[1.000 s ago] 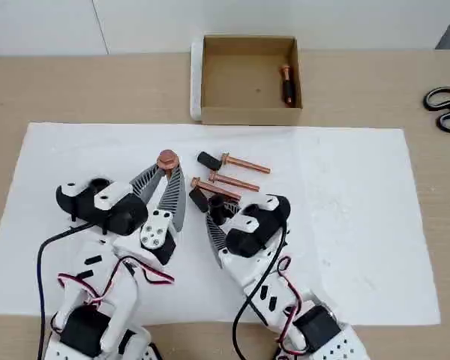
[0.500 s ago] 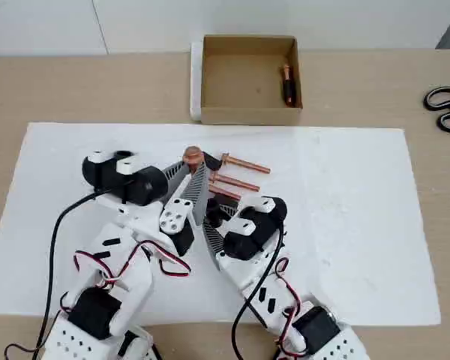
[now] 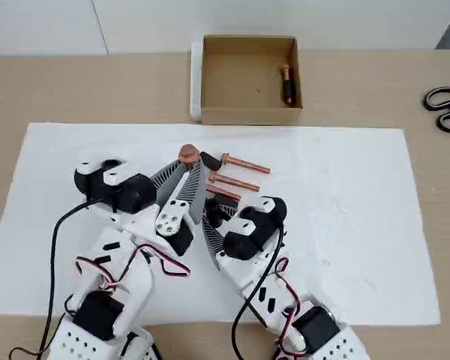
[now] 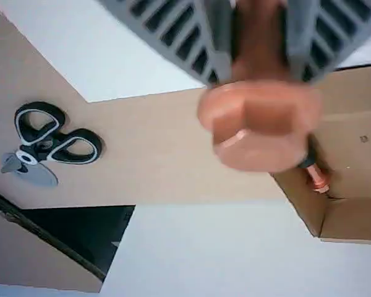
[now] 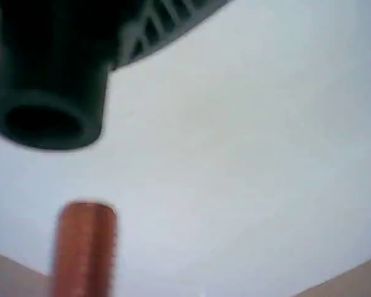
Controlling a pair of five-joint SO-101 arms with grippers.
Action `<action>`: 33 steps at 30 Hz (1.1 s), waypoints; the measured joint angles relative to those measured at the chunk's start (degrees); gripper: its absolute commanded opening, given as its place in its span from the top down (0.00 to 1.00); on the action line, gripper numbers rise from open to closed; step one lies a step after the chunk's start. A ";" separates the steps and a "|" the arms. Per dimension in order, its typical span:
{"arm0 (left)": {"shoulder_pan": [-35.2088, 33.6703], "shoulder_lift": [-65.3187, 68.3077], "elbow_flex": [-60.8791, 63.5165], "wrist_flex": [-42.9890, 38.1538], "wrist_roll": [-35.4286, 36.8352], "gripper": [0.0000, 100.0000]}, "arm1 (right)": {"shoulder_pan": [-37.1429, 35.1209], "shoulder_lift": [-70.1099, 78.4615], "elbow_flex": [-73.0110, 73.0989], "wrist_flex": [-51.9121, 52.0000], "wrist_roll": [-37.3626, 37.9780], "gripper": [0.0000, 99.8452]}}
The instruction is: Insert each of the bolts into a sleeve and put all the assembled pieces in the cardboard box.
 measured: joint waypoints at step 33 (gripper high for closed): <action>1.41 2.73 3.52 -3.52 -0.09 1.00 | -0.62 0.09 0.00 0.00 0.00 1.00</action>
